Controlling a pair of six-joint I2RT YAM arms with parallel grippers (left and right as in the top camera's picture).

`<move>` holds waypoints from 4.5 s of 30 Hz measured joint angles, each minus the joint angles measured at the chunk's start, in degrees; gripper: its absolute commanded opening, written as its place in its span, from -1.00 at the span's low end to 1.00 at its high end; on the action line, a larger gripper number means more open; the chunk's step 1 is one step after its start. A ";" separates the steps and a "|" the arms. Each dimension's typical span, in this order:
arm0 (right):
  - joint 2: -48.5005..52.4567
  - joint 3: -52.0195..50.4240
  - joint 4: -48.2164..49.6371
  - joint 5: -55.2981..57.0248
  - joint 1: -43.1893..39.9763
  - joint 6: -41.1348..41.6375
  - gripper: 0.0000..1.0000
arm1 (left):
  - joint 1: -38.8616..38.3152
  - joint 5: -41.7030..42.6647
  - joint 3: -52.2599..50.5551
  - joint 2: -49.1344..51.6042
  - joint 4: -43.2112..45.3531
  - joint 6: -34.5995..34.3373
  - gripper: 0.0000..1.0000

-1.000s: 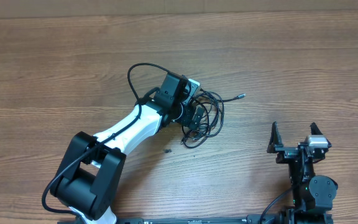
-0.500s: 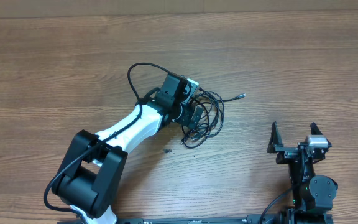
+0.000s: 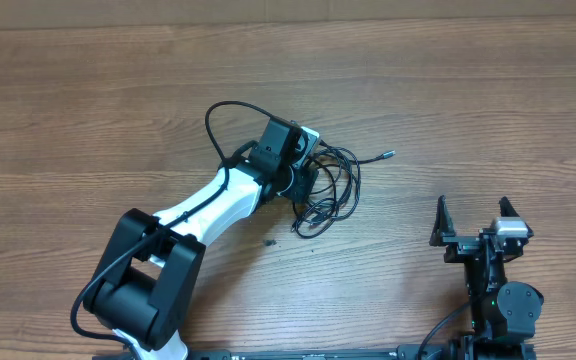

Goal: Untangle cables
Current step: 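Lower the left gripper into the tangle and close on a cable loop, then lift the cable bundle with the left gripper off the table, then move the right gripper toward the held bundle and grasp a cable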

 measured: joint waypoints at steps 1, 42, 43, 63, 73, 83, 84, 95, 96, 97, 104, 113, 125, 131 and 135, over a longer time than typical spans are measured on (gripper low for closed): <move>0.00 0.00 0.00 -0.04 0.00 0.04 1.00 | 0.00 0.00 0.00 0.13 0.04 0.00 0.21; 0.00 0.00 0.02 -0.04 0.00 0.02 1.00 | 0.02 -13.31 5.62 -17.81 -13.53 -0.20 -0.92; 0.00 0.00 0.00 -0.04 0.00 0.02 1.00 | 0.02 -14.16 5.68 -20.09 -13.60 -0.22 -0.92; 0.00 0.00 0.00 -0.02 0.00 0.02 1.00 | 0.00 -4.70 5.68 -31.50 -19.78 3.80 -0.92; 0.00 0.00 0.00 -0.04 0.00 0.02 1.00 | 0.02 3.08 5.68 -31.50 -24.13 7.43 -0.91; 0.00 0.00 -0.04 -0.04 0.00 0.02 1.00 | 0.00 21.07 5.68 -31.50 -24.46 18.51 -0.92; 0.00 0.00 0.02 0.00 0.00 0.02 1.00 | 0.00 22.25 5.68 -31.50 -24.46 18.91 -0.92; 0.00 0.00 -0.07 0.81 0.00 0.02 1.00 | 0.00 26.95 5.68 -31.50 -24.87 20.44 -0.92; 0.00 0.00 -0.09 0.85 0.00 0.02 1.00 | 0.00 27.12 5.68 -31.50 -24.72 20.44 -0.92; 0.00 0.00 -0.07 0.85 0.00 0.02 1.00 | 0.00 27.21 5.68 -31.50 -24.35 20.44 -0.92; 0.09 0.00 8.11 -3.37 0.00 0.33 1.00 | 0.00 30.03 5.68 -31.50 -20.61 20.44 -0.92; 2.21 8.70 -7.67 -12.09 0.00 9.49 1.00 | 0.00 29.31 5.68 -31.52 -15.80 20.41 -0.92; 26.71 39.19 -31.45 -16.94 0.00 10.51 1.00 | 0.00 20.31 5.68 -31.52 -12.07 17.99 -0.92; 34.07 47.89 -34.86 -32.70 0.00 10.73 1.00 | 0.02 12.72 5.68 -31.52 -8.22 6.95 -0.92; 34.60 47.89 -34.82 -46.80 -0.02 10.73 1.00 | 0.02 11.63 5.68 -31.52 -7.96 0.61 -0.91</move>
